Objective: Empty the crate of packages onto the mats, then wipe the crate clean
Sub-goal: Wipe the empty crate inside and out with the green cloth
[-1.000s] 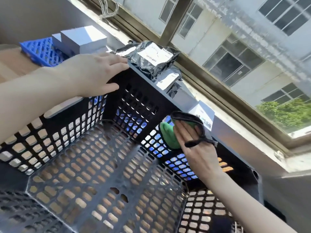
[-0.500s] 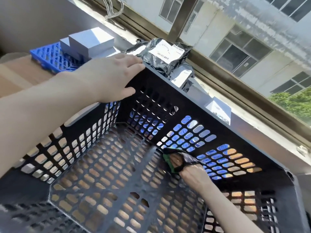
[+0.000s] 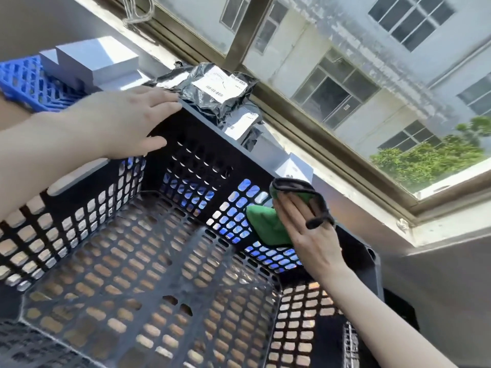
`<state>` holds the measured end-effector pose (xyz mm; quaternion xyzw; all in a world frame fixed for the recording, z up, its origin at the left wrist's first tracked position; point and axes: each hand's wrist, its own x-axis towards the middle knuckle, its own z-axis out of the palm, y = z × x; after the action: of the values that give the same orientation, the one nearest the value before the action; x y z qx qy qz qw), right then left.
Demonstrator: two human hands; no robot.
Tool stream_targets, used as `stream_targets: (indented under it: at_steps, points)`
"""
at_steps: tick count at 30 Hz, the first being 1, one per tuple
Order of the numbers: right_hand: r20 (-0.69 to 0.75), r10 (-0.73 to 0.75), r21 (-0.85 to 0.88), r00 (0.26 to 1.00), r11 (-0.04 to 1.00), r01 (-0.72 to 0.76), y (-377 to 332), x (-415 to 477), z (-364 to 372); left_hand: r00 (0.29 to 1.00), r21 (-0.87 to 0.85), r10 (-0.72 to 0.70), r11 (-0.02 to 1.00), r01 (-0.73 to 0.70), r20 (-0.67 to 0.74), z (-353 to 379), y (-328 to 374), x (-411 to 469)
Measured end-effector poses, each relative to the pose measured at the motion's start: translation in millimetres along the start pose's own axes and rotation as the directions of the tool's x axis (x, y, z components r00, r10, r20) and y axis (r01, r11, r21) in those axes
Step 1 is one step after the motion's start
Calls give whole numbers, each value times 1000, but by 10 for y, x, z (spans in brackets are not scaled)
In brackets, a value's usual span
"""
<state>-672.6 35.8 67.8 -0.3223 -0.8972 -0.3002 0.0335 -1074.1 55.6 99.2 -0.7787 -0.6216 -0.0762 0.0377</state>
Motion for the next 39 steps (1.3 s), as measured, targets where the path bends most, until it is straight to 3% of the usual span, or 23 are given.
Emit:
stream_targets:
  at_steps: [1,3,5,7,8,9,10,12,14,17,20,22,25,29,31,35,39]
  points:
    - [12,19,6,1000,1000,-19,-45,-1,16,1000,-1,-4,1000,4,1,1,-1,-1]
    - [174,8,-41,985,999,-1,-150,-15,122,1000,-2,-8,1000,8,0,8,-4,-4]
    - [201,21,185,979,981,-59,-348,-56,364,1000,-3,-1,1000,1,-6,13,-10,3]
    - [482,-61,178,874,984,-30,-510,-114,642,1000,-8,5,1000,-6,-12,25,-21,18]
    - [557,-17,242,830,960,-143,-575,-123,748,1000,-13,6,1000,-6,-13,38,-30,24]
    - [673,8,264,739,931,-250,-645,-161,837,1000,-17,5,1000,-5,-14,52,-35,29]
    - [698,14,217,716,949,-230,-694,-245,937,1000,-21,4,1000,-5,-15,61,-40,32]
    - [682,-38,191,730,973,-129,-784,-351,1125,1000,-30,9,999,-9,-18,55,-34,42]
    - [716,-11,189,698,966,-178,-799,-370,1125,1000,-36,16,999,-16,-16,44,-24,40]
    - [651,98,266,752,899,-348,-658,-290,875,1000,-50,22,999,-23,-13,45,-34,28]
    - [592,83,234,802,934,-270,-404,-241,517,1000,-79,26,997,-27,-12,45,-40,29]
    - [563,126,239,817,921,-307,-243,-225,322,1000,-107,17,994,-18,-7,55,-51,23]
    - [359,122,71,925,985,-158,-82,-142,46,1000,-129,17,991,-16,8,78,-73,33]
    - [157,185,75,970,977,-199,-142,-184,-139,1000,-151,22,988,-24,-11,100,-94,38]
    - [238,188,103,953,971,-217,-259,-266,-15,999,-180,33,983,-38,-33,145,-135,48]
    - [435,33,138,900,985,-103,-484,-383,512,997,-170,54,983,-64,-62,246,-190,104]
    - [545,80,147,834,971,-190,-726,-648,1030,986,-228,63,969,-98,-156,356,-212,150]
